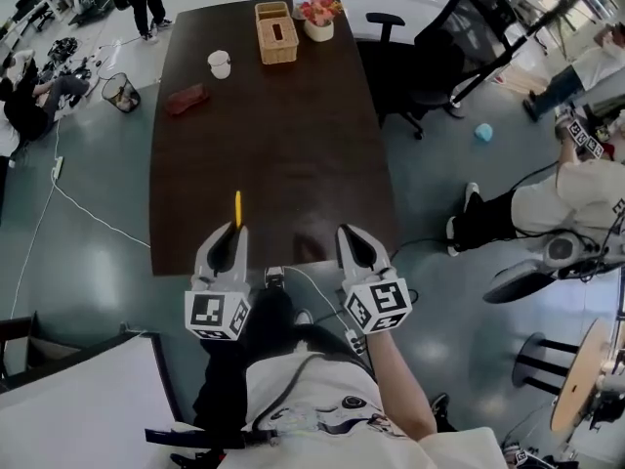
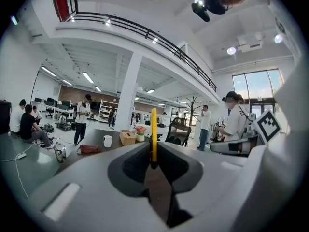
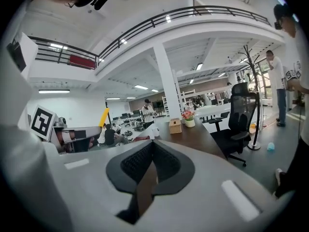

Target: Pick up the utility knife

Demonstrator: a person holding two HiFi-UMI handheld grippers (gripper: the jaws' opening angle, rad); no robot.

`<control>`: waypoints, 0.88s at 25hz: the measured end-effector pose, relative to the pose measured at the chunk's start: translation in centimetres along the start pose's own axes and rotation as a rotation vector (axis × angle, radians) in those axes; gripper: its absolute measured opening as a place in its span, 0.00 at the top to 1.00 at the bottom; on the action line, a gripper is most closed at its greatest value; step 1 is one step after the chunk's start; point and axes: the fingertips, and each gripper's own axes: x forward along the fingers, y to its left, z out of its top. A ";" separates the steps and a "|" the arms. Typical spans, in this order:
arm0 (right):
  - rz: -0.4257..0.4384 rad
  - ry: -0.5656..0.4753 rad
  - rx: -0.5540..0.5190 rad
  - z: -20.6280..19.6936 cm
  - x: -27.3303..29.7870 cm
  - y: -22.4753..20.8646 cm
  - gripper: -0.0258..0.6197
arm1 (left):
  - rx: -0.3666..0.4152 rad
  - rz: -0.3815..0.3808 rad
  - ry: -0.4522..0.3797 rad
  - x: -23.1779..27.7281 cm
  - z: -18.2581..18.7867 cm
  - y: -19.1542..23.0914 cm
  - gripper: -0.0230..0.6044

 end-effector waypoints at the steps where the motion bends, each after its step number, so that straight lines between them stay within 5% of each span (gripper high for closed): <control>1: 0.003 -0.013 -0.003 0.2 -1.1 0.3 0.96 | -0.005 0.010 -0.006 -0.9 0.1 -0.5 0.89; 22: 0.052 -0.057 -0.003 -2.7 -13.6 6.2 0.96 | 0.000 0.086 -0.006 -16.3 -1.7 -4.5 0.89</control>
